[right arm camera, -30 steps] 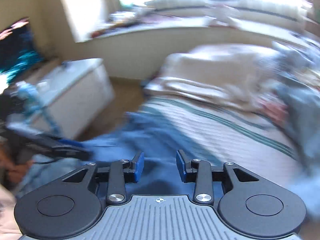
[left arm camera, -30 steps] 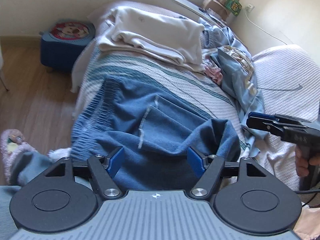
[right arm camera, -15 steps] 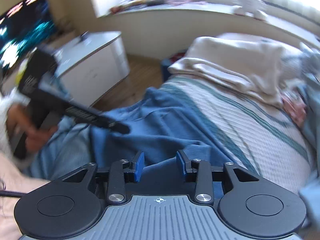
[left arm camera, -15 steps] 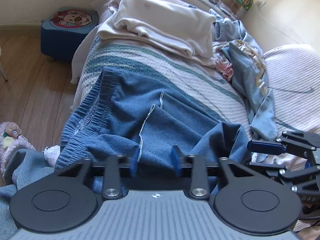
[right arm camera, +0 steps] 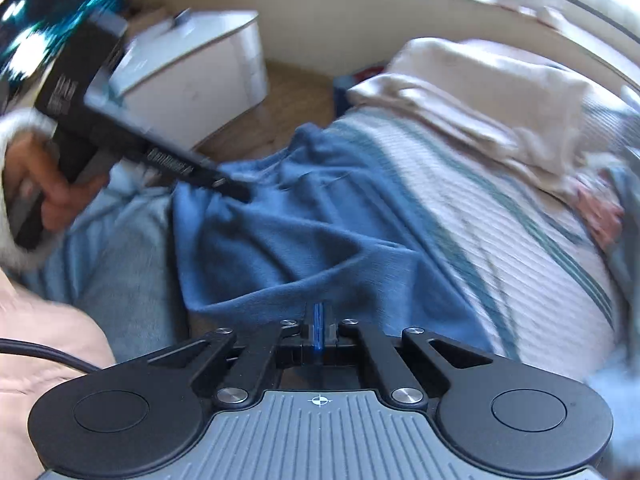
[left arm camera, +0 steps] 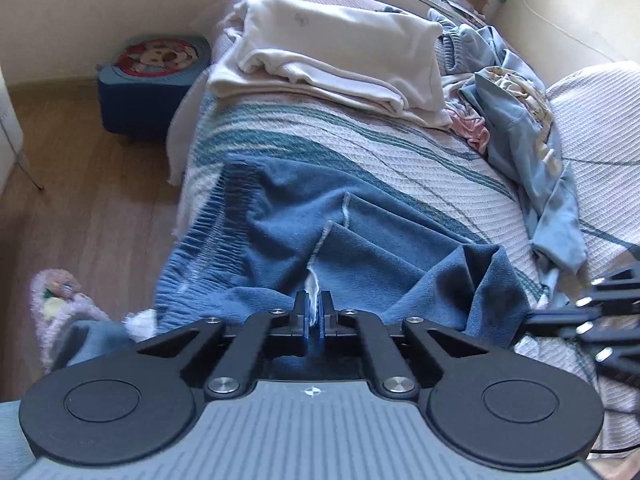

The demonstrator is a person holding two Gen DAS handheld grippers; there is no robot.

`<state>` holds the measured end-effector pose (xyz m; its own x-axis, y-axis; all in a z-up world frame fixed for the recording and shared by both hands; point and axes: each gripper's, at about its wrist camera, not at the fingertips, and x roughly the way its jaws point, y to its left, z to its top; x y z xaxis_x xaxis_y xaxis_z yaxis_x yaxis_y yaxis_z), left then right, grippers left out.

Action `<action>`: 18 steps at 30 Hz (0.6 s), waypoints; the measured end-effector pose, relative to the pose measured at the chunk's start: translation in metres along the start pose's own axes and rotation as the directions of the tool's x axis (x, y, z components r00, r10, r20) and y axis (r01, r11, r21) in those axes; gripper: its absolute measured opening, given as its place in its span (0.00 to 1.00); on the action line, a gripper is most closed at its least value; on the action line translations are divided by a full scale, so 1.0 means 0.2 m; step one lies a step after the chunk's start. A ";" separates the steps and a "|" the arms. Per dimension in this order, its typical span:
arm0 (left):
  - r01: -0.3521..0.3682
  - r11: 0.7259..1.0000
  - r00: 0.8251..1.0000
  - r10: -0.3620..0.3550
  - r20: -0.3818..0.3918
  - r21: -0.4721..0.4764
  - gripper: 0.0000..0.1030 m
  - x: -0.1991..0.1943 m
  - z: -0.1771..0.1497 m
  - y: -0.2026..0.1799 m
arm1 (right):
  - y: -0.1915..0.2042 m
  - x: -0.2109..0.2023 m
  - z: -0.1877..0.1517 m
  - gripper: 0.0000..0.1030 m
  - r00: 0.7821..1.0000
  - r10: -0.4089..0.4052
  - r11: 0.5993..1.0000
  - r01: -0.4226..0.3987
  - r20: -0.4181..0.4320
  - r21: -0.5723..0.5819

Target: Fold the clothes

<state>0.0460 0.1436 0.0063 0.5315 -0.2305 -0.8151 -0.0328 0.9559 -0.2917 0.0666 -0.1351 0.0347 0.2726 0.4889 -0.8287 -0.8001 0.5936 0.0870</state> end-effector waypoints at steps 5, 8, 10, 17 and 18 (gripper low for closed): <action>-0.028 1.000 1.000 0.028 0.004 0.010 0.04 -0.02 0.00 0.04 | -0.05 -0.15 -0.07 0.07 0.997 -0.039 0.999 0.036 0.073 0.038; -0.014 1.000 1.000 0.014 0.010 -0.010 0.05 -0.03 0.00 0.04 | 0.03 -0.15 -0.05 0.31 0.996 -0.035 0.996 0.042 0.085 -0.077; -0.002 1.000 1.000 0.002 0.016 -0.019 0.21 -0.05 0.00 0.03 | 0.08 -0.13 -0.03 0.33 0.996 -0.024 0.983 0.040 0.088 -0.181; -0.062 0.998 0.997 0.062 0.042 -0.015 0.63 -0.23 -0.11 0.09 | 0.12 0.04 0.10 0.33 0.996 -0.084 0.907 0.088 0.026 -0.412; -0.084 0.996 0.996 0.085 0.040 -0.030 0.64 -0.24 -0.12 0.13 | 0.12 0.06 0.12 0.33 0.996 -0.086 0.906 0.086 0.019 -0.414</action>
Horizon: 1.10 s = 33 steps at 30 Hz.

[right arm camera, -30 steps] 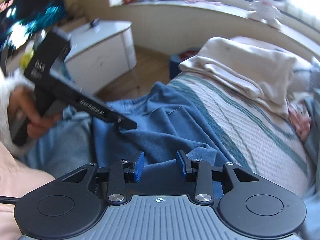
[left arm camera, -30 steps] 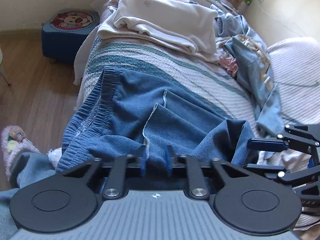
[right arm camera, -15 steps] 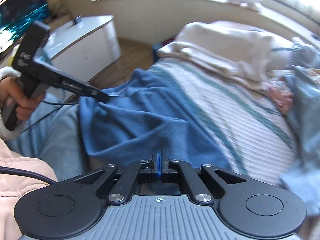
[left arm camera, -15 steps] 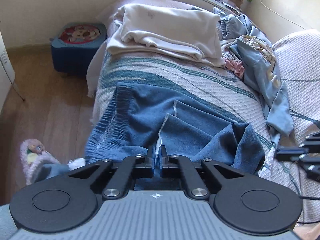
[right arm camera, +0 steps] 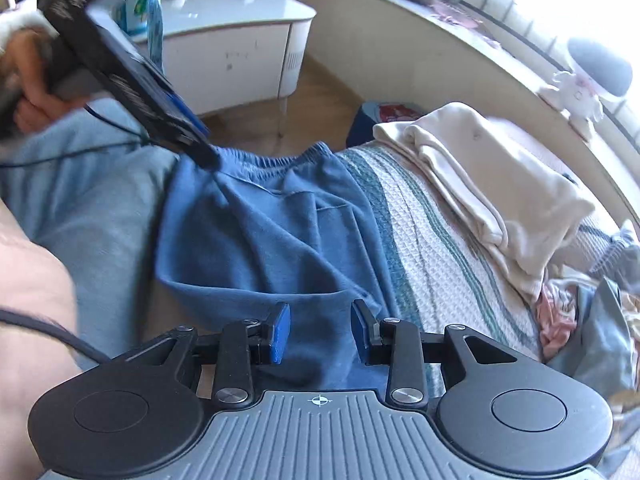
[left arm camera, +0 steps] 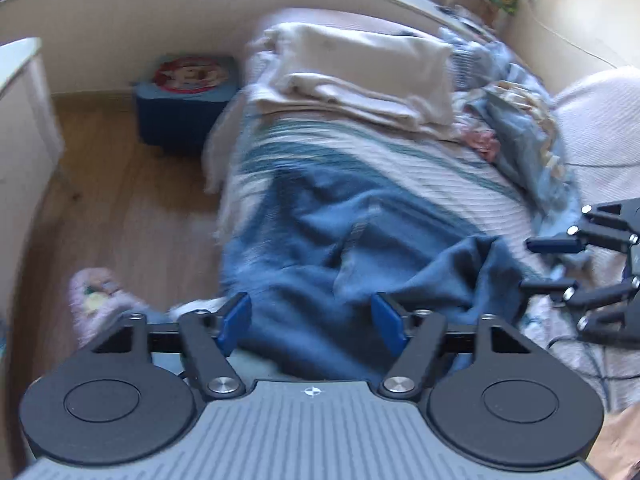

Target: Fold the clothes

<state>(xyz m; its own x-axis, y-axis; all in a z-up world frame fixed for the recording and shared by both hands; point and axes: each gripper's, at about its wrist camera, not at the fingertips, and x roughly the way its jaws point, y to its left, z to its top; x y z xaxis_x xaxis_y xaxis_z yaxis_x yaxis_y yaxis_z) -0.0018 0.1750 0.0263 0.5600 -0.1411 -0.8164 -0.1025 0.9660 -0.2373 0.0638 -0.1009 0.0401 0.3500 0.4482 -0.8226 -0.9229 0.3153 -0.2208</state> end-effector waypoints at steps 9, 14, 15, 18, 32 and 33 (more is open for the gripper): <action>-0.083 0.994 0.993 0.077 -0.091 -0.075 0.70 0.11 -0.02 0.18 | 0.06 0.11 -0.03 0.48 0.997 0.023 0.999 -0.025 -0.073 -0.033; -0.061 0.995 0.992 0.052 -0.114 -0.073 0.73 0.19 -0.05 0.20 | 0.05 0.10 -0.04 0.55 0.997 -0.019 1.000 0.017 -0.069 -0.023; -0.055 0.995 0.992 0.044 -0.119 -0.086 0.72 0.21 -0.05 0.21 | 0.03 0.09 -0.04 0.55 0.998 -0.020 1.000 0.021 -0.063 0.001; -0.036 0.994 0.992 0.023 -0.122 -0.103 0.67 0.25 -0.06 0.21 | -0.02 0.07 -0.05 0.55 0.999 0.006 0.996 -0.002 -0.051 0.089; 0.094 0.989 0.995 -0.091 0.038 -0.114 0.21 0.04 0.07 0.15 | -0.08 0.02 -0.13 0.04 0.995 0.097 0.919 -0.100 0.027 0.381; 0.095 0.990 0.995 -0.090 0.046 -0.102 0.21 0.01 0.11 0.14 | -0.12 -0.04 -0.15 0.04 0.992 0.109 0.881 -0.126 0.065 0.456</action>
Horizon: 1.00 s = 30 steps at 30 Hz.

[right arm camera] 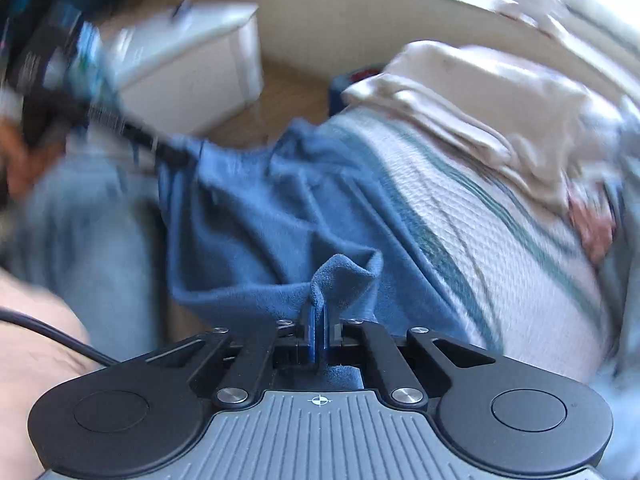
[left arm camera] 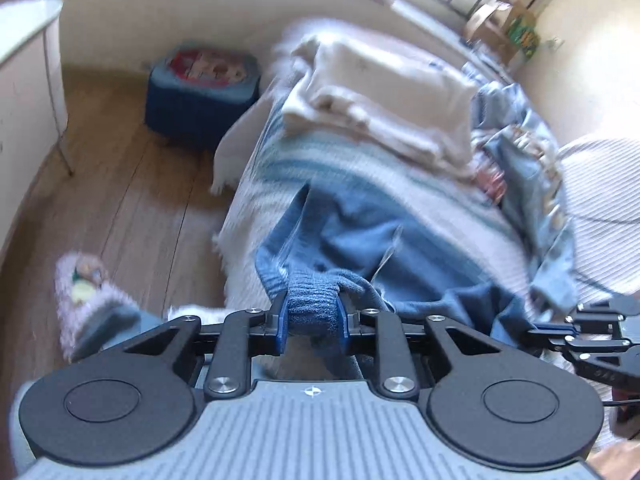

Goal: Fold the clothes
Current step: 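Grasp the leg cuffs with both grippers and fold them toward the waistband, then open both grippers to release the folded sweatpants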

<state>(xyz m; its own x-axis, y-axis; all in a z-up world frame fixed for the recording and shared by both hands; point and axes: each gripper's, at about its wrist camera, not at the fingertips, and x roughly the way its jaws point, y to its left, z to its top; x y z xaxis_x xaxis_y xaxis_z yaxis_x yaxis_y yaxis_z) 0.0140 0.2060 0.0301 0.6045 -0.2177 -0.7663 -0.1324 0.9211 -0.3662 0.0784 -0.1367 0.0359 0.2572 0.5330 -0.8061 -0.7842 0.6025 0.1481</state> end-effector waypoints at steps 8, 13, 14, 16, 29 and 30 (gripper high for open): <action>-0.041 0.991 0.995 0.051 -0.081 0.125 0.21 0.15 0.34 -0.24 | -0.35 -0.24 -0.28 0.03 0.985 0.005 0.779 -0.113 0.174 0.617; -0.152 0.976 0.980 0.170 -0.103 0.159 0.54 0.54 0.50 -0.37 | -0.56 -0.05 -0.45 0.11 0.981 -0.169 0.612 0.031 0.092 0.790; -0.163 0.976 0.978 0.179 -0.104 0.146 0.58 0.58 0.52 -0.37 | -0.58 -0.04 -0.46 0.11 0.975 -0.215 0.611 0.092 0.053 0.786; -0.152 0.984 0.982 0.161 -0.095 0.090 0.65 0.59 0.53 -0.33 | -0.60 -0.05 -0.48 0.18 0.963 -0.269 0.607 0.161 0.011 0.778; -0.089 0.985 0.995 0.094 -0.029 0.148 0.78 0.42 0.43 -0.26 | -0.42 0.01 -0.20 0.32 0.989 -0.124 0.869 0.071 0.077 0.490; -0.086 0.979 0.995 0.093 -0.025 0.185 0.78 0.44 0.40 -0.28 | -0.40 0.03 -0.20 0.32 0.991 -0.119 0.875 0.074 0.064 0.478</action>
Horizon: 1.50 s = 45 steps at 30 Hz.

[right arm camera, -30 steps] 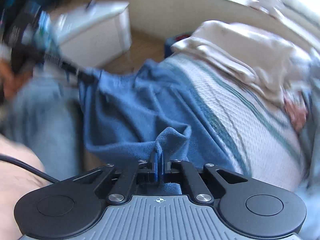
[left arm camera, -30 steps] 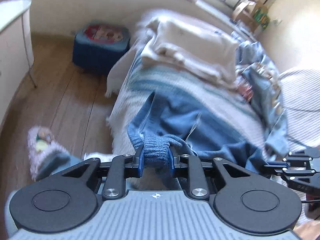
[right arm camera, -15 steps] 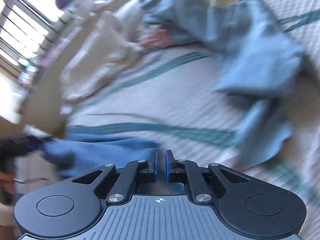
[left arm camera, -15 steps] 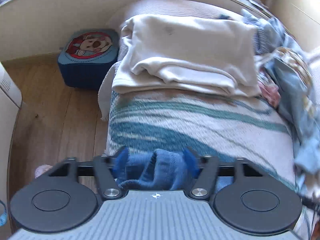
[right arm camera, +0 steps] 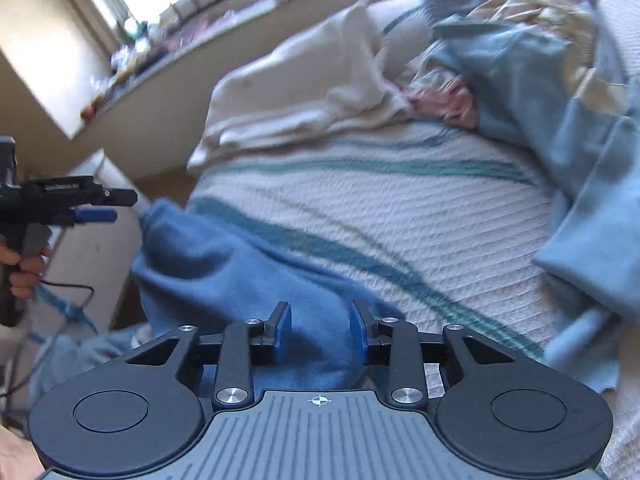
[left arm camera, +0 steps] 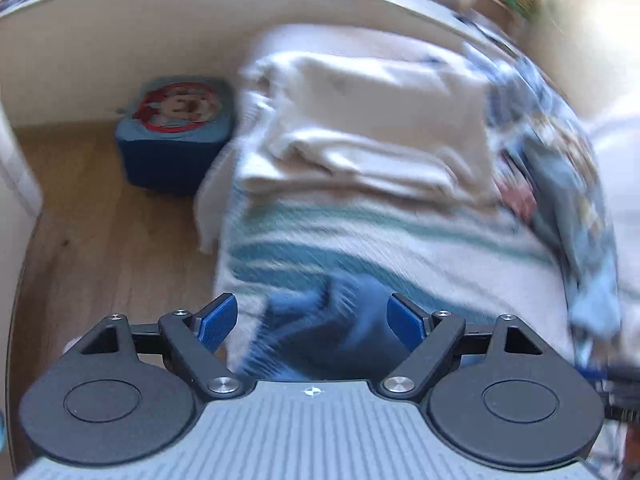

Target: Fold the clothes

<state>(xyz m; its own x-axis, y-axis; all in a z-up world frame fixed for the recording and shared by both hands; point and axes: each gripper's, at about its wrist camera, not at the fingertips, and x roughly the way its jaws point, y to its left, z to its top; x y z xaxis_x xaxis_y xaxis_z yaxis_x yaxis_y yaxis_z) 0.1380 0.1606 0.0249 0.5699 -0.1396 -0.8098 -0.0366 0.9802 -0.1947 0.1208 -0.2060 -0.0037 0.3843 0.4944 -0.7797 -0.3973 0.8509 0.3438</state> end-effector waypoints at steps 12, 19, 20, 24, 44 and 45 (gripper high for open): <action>0.039 0.999 0.999 -0.039 0.007 -0.001 0.16 0.08 -0.07 -0.02 | -0.01 -0.04 -0.11 0.32 1.000 0.012 0.998 -0.010 -0.018 0.064; -0.049 0.998 0.998 0.049 -0.026 -0.031 0.22 0.13 -0.09 0.10 | -0.03 0.07 -0.11 0.32 0.999 -0.027 0.997 0.029 -0.041 0.066; -0.060 0.997 0.997 0.058 -0.049 -0.048 0.33 0.17 -0.10 0.11 | -0.04 0.09 -0.11 0.32 0.998 -0.035 0.997 0.038 -0.042 0.070; -0.080 0.995 0.996 0.077 -0.052 -0.061 0.50 0.20 -0.12 0.11 | -0.08 0.09 -0.12 0.43 0.998 -0.047 0.994 0.051 -0.048 0.101; -0.008 0.989 1.000 0.006 -0.012 -0.151 0.83 -0.12 -0.28 0.18 | -0.15 -0.05 -0.28 0.65 0.998 0.069 0.946 -0.070 0.012 0.318; -0.008 0.988 1.000 0.006 -0.015 -0.153 0.83 -0.12 -0.29 0.18 | -0.15 -0.04 -0.28 0.66 0.997 0.077 0.944 -0.075 0.007 0.322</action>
<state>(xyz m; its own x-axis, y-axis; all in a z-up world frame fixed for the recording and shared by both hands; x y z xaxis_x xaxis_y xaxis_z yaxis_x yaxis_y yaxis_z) 0.0755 0.1914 0.0054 0.5571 -0.1358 -0.8192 -0.1662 0.9483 -0.2702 0.0822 -0.2454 -0.0373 0.3589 0.5595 -0.7471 -0.1355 0.8232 0.5514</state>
